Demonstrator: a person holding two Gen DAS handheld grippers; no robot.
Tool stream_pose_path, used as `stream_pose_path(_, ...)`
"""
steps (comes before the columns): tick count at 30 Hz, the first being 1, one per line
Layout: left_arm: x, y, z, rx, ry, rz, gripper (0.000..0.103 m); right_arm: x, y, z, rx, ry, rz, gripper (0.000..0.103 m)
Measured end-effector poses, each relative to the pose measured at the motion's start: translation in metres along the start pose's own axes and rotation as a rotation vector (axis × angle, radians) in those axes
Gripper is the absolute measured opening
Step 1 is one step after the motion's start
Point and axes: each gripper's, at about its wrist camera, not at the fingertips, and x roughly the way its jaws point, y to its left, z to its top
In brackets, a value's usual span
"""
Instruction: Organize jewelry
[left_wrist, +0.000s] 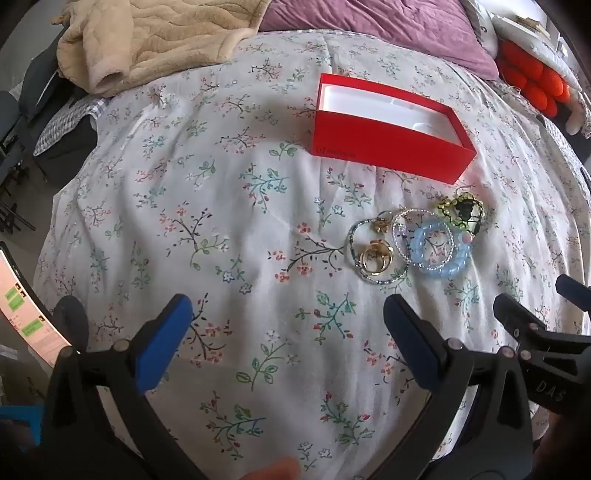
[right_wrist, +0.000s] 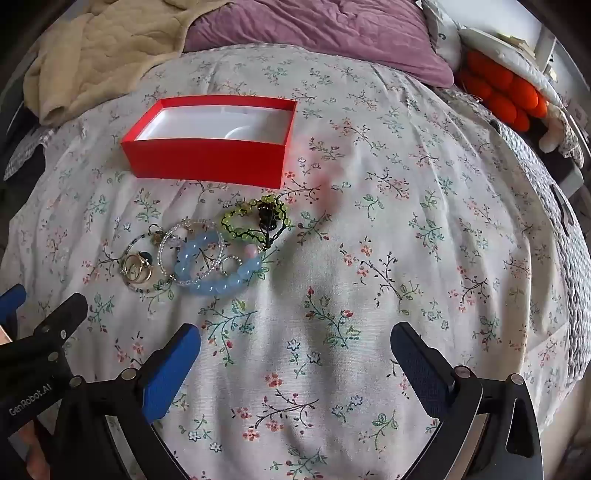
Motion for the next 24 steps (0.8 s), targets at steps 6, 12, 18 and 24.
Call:
stream_pose_path(6,0.0012,-0.0002,0.0004,0.001,0.001,0.005,0.103,0.001,0.0006,-0.0008,0.0,0.001,0.001,0.103)
stream_pose_path(12,0.0023,0.0049,-0.0014,-0.004,0.004,-0.003,0.103,-0.0004,-0.0002,-0.0003,0.0,0.001,0.003,0.103)
stream_pose_path(18,0.0013,0.0038,0.0001,-0.009,0.006,-0.003,0.103,0.0024,0.0029,-0.0009,0.001,0.002,0.003,0.103)
stream_pose_path(24,0.0006,0.0019,-0.0006,-0.012,0.003,-0.004,0.103,0.0029,0.0023,-0.002,0.003,0.003,0.004,0.103)
